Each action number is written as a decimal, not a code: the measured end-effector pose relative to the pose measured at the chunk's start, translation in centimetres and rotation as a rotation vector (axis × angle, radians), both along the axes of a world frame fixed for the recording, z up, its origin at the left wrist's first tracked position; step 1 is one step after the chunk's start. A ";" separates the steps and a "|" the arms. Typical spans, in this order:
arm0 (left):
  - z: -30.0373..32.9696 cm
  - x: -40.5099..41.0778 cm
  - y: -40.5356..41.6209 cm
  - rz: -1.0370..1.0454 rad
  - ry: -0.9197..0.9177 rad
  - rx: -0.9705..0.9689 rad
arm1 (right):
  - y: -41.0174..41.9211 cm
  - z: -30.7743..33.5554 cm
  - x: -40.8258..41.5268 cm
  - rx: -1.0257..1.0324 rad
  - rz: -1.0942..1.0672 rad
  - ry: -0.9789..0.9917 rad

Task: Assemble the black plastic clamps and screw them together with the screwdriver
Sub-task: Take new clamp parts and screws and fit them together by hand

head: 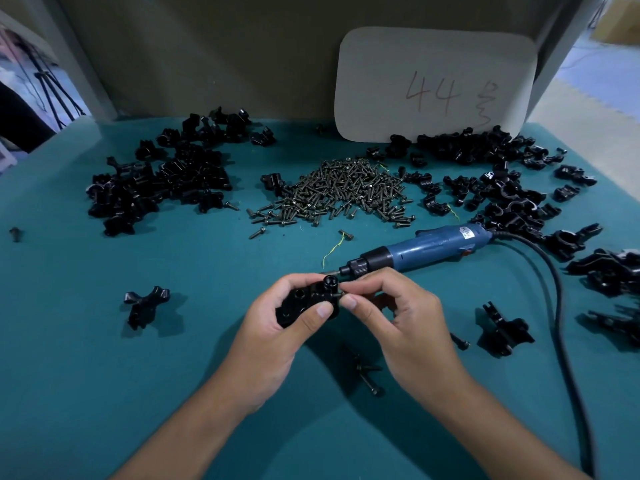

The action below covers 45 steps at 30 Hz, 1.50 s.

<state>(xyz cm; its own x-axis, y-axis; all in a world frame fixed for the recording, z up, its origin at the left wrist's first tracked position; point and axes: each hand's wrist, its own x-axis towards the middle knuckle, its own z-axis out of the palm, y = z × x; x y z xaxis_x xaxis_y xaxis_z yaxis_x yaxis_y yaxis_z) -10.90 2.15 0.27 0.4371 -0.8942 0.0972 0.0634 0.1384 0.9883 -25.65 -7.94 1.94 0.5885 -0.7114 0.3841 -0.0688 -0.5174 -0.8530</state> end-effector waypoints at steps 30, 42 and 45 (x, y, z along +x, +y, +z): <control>-0.1 -0.3 0.1 -0.044 -0.076 0.040 | -0.7 0.8 -0.9 -0.288 0.155 0.515; -0.1 -0.1 0.1 -0.013 -0.032 0.048 | -0.5 0.4 -0.9 -0.392 0.119 0.446; -0.1 -0.2 0.1 -0.020 -0.047 0.049 | -0.6 0.3 -0.8 -0.389 0.130 0.439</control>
